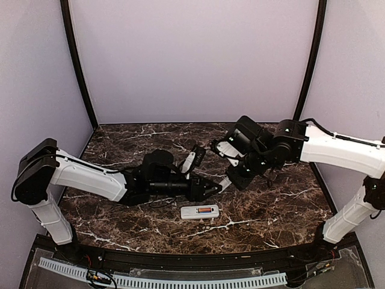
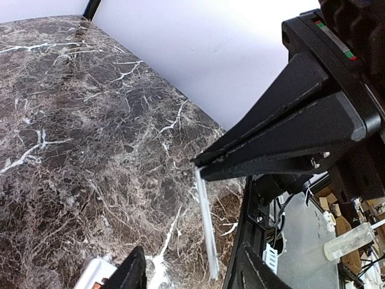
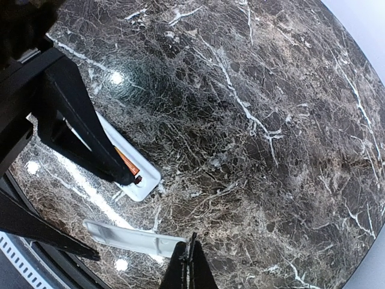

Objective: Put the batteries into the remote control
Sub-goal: Pass from the right arm to the left

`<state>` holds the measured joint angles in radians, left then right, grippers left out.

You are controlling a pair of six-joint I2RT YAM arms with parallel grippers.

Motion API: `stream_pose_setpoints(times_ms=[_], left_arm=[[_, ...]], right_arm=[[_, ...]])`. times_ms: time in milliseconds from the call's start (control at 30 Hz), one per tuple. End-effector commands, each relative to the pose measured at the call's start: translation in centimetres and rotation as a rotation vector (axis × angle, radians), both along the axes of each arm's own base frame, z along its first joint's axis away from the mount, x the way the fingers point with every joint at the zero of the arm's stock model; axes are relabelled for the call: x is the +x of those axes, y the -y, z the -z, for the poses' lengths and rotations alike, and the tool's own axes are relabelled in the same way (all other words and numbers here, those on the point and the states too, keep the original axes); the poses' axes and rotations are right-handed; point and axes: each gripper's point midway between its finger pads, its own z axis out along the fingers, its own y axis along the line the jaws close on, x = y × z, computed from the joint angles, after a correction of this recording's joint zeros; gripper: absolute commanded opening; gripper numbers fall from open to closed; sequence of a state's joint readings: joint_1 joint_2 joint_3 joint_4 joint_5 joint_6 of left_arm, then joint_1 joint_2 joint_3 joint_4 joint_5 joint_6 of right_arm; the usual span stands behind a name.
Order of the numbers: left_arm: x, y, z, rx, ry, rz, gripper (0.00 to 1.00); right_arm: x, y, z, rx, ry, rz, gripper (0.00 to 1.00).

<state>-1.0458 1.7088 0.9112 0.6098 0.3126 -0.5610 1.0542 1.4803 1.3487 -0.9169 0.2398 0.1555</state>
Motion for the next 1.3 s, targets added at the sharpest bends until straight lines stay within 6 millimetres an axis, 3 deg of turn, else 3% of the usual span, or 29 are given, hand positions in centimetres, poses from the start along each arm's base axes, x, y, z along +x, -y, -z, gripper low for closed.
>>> stream_pose_setpoints(times_ms=[0, 200, 633, 933, 1133, 1267], left_arm=[[0.1, -1.0, -4.1, -0.132, 0.097, -0.039, 0.52], [-0.1, -0.8, -4.1, -0.143, 0.076, -0.025, 0.58], [0.1, -0.1, -3.5, -0.136, 0.058, -0.018, 0.50], [0.4, -0.2, -4.6, -0.161, 0.097, -0.033, 0.49], [0.4, 0.2, -4.8, -0.157, 0.100, -0.025, 0.36], [0.1, 0.3, -4.9, -0.159, 0.102, -0.002, 0.13]], right_arm=[[-0.1, 0.2, -0.6, 0.033, 0.015, 0.020, 0.00], [0.0, 0.0, -1.1, 0.062, 0.015, 0.027, 0.00], [-0.2, -0.5, -3.7, 0.178, 0.022, 0.047, 0.00], [-0.3, -0.7, -4.3, 0.229, 0.013, 0.047, 0.00], [-0.2, -1.1, -4.5, 0.233, 0.015, 0.038, 0.00], [-0.2, -1.3, -4.5, 0.238, 0.016, 0.033, 0.00]])
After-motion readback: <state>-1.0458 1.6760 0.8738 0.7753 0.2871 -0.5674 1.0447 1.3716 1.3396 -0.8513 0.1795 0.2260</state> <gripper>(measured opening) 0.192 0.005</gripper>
